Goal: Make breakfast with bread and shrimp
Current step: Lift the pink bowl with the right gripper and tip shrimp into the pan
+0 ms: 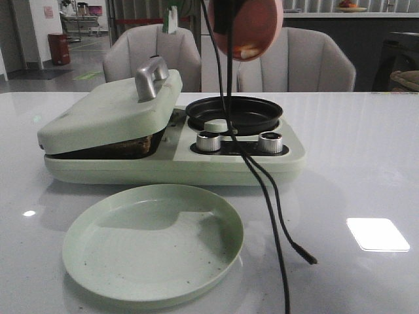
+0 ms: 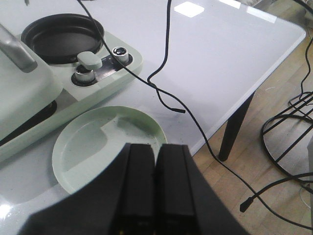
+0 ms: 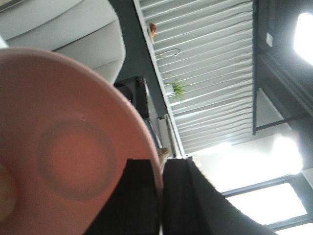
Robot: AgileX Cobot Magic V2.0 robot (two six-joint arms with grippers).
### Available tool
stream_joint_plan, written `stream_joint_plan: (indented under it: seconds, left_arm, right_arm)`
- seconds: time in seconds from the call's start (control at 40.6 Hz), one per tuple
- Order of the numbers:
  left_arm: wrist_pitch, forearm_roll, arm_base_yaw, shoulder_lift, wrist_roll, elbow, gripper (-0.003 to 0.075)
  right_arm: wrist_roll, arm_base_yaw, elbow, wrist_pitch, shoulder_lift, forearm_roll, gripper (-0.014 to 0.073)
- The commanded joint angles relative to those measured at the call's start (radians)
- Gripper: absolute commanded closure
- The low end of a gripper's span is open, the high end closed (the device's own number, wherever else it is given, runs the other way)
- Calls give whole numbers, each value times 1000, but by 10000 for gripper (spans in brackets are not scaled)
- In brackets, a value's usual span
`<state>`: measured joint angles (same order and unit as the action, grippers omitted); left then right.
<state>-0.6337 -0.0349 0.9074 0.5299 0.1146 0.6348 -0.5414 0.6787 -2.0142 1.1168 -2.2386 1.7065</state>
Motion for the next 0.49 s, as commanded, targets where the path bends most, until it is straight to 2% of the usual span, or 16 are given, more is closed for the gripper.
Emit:
stream_joint_plan:
  seconds: [0.0, 0.074, 0.148, 0.246, 0.32, 0.418, 0.468]
  left_arm:
    - [73, -1, 5, 2, 9, 29, 619]
    - [73, -1, 5, 2, 9, 29, 619]
    - [73, -1, 5, 2, 9, 29, 619]
    - [73, -1, 5, 2, 9, 29, 619]
    - [73, -1, 5, 2, 9, 29, 619]
    - [73, -1, 5, 2, 9, 29, 619]
    - [73, -1, 5, 2, 9, 29, 619]
  right_arm:
    - [53, 0, -87, 47, 80, 105, 466]
    - [53, 0, -108, 42, 88, 89, 494]
    - [53, 0, -107, 21, 82, 33, 566]
    - [53, -3, -107, 1, 54, -33, 560]
    - [62, -3, -106, 15, 29, -10, 559]
    - [72, -3, -106, 58, 12, 103, 559]
    - [72, -2, -107, 63, 13, 105, 559]
